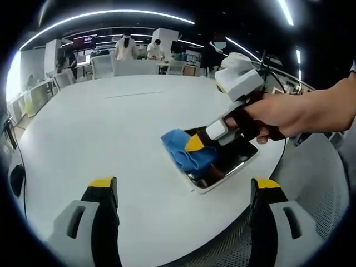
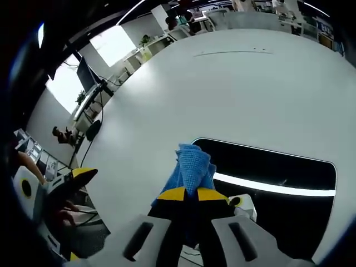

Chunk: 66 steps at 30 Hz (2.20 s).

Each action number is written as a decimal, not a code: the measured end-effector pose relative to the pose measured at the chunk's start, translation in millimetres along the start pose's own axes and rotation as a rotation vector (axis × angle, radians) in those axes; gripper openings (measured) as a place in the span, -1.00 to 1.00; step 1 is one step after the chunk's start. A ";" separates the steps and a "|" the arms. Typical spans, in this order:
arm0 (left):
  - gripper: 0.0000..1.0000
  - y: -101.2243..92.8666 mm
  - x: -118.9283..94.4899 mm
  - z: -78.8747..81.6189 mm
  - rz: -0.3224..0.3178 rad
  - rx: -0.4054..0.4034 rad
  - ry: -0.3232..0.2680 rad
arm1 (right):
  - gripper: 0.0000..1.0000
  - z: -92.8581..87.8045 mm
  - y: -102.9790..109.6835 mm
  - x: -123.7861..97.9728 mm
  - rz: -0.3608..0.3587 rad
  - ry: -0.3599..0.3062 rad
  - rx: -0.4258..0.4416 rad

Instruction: Wipe the mirror surface with the cleaning cloth until all visible marks leave the cleaned area.

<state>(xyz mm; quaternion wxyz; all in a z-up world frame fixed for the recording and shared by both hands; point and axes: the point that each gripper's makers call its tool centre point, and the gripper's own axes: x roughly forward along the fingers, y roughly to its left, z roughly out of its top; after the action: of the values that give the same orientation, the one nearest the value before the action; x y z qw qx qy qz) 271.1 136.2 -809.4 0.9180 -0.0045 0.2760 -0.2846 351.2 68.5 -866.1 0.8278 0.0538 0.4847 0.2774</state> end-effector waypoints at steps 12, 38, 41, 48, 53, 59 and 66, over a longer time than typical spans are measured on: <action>0.98 0.2 0.1 0.3 0.004 -0.003 -0.002 | -1.00 -0.2 -1.5 -1.5 -0.001 -0.010 0.006; 0.98 0.1 -0.1 -1.3 0.004 -0.004 0.006 | -1.00 -9.2 -27.5 -19.7 -0.006 -0.024 0.017; 0.97 0.0 0.0 -1.5 0.003 -0.004 0.006 | -1.00 -10.4 -31.1 -22.1 -0.004 -0.024 0.021; 0.97 0.1 0.6 -2.1 0.003 -0.003 0.008 | -1.00 -12.8 -37.9 -26.9 -0.007 -0.024 0.025; 0.97 -0.8 0.8 -2.2 0.002 -0.003 0.010 | -1.00 -15.2 -43.8 -31.4 -0.010 -0.024 0.027; 0.97 0.0 0.6 -2.4 0.002 -0.003 0.010 | -1.00 -17.7 -49.8 -35.7 -0.012 -0.024 0.033; 0.97 -1.1 -0.1 -2.3 0.001 0.000 0.012 | -1.00 -20.3 -57.8 -40.0 -0.017 -0.024 0.039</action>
<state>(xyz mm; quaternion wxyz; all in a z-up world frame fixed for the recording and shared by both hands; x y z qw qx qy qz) 269.3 135.6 -811.1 0.9165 -0.0029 0.2813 -0.2842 342.8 -4.2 -866.5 0.8347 0.0693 0.4803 0.2602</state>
